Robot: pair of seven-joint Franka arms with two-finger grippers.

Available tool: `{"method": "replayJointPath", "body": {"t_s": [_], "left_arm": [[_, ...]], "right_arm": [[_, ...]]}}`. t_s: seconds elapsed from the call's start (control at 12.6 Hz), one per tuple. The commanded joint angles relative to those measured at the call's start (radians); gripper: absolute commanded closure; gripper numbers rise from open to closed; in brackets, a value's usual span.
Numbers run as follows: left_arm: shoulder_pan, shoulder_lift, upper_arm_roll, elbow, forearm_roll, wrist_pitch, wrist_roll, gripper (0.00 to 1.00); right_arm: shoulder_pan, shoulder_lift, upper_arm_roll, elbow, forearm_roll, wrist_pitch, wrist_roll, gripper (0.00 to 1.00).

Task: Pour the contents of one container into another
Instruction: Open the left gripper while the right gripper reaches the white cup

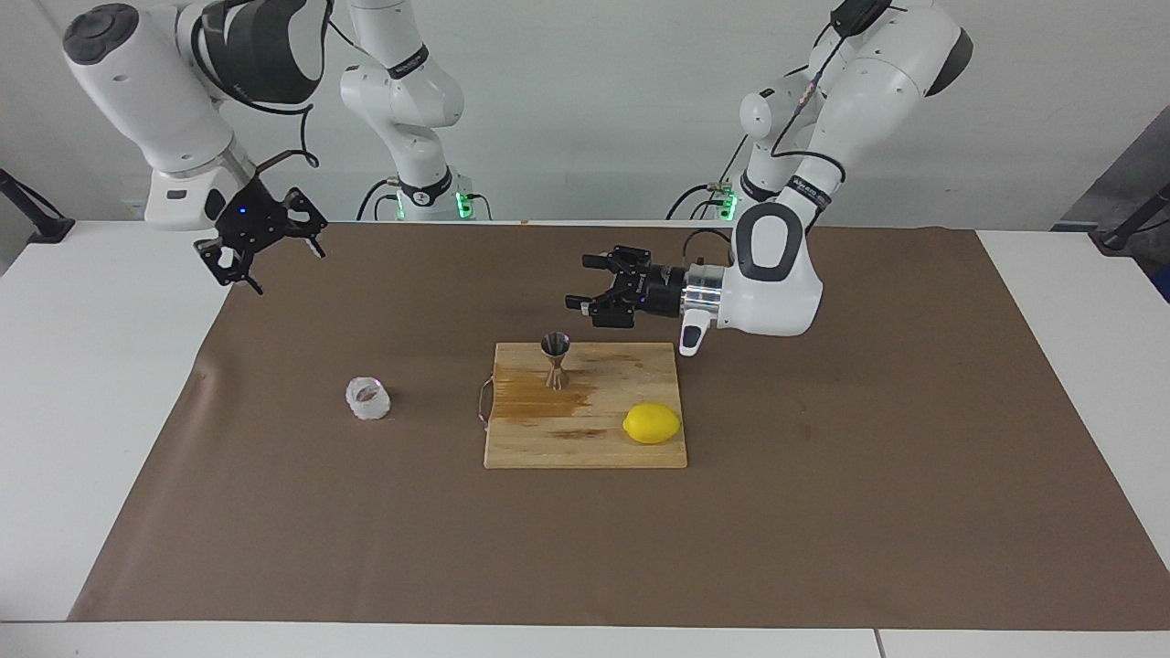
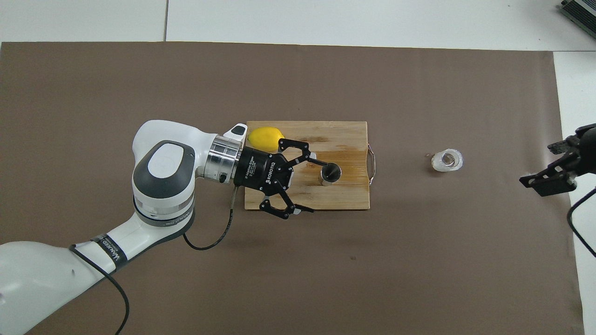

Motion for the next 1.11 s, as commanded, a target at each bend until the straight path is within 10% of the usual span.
{"method": "replayJointPath", "body": {"t_s": [0.0,0.32,1.03], "left_arm": [[0.041,-0.071,0.011,-0.019,0.161,-0.044,-0.011,0.0],[0.064,-0.111,0.009,-0.007,0.365,-0.05,-0.009,0.0],[0.049,-0.131,-0.06,0.192,1.023,-0.194,0.065,0.0]], "right_arm": [[-0.06,0.012,0.005,-0.059,0.066,0.053,-0.32,0.0],[-0.124,0.124,0.005,-0.061,0.207,0.055,-0.762,0.0],[-0.123,0.415,0.019,-0.079,0.468,0.277,-1.094,0.0]]}}
